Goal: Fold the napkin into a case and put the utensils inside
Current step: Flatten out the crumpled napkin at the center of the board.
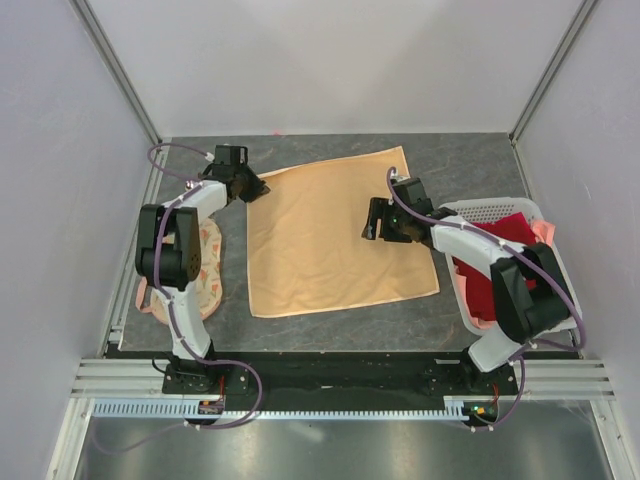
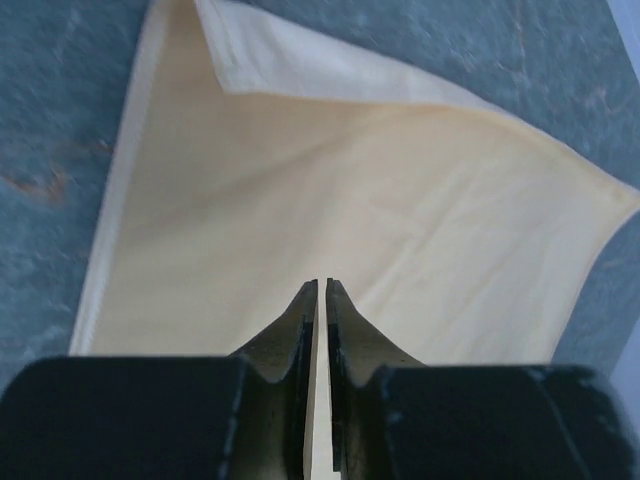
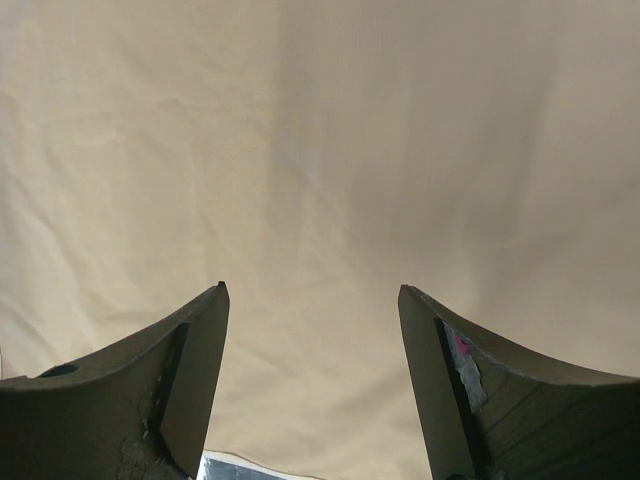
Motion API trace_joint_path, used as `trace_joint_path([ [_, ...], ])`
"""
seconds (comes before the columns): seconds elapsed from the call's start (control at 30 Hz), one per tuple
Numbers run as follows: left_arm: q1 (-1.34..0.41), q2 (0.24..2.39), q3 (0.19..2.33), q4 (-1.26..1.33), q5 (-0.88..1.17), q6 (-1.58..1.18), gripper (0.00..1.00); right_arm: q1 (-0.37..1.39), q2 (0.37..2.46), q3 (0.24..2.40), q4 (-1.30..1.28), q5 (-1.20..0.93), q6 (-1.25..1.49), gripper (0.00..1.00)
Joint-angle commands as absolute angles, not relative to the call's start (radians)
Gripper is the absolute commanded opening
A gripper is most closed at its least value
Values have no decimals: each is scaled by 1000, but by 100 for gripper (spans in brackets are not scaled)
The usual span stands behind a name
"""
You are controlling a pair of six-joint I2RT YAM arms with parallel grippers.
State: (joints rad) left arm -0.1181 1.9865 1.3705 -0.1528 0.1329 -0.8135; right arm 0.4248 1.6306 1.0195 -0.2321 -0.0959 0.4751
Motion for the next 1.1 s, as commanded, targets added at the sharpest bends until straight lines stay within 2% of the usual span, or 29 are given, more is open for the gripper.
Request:
trace_joint_path([
  [0.0, -80, 2075, 1468, -132, 149, -835, 12, 417, 1477, 950, -173, -45, 414, 77],
  [0.3, -15, 2276, 1667, -97, 178, -908, 12, 416, 1348, 884, -192, -9, 383, 77],
  [0.47, 30, 2433, 1897, -98, 228, -934, 13, 416, 1325, 867, -241, -6, 410, 78],
  [0.6, 35, 2439, 2048, -176, 261, -902, 16, 416, 1336, 876, -313, 15, 402, 84],
  [0.67, 26, 2380, 1993, -198, 288, -891, 16, 416, 1351, 879, -327, 49, 379, 91],
  [0.7, 11, 2282, 1946, -196, 287, -887, 16, 417, 1361, 877, -331, 72, 376, 94],
  [0.73, 12, 2231, 1830, -189, 270, -878, 17, 416, 1380, 877, -331, 95, 364, 98],
  [0.93, -162, 1848, 1364, -160, 212, -819, 18, 416, 1468, 910, -336, 161, 342, 98],
  [1.07, -245, 1715, 1111, -94, 241, -896, 16, 419, 1470, 907, -354, 176, 353, 98],
])
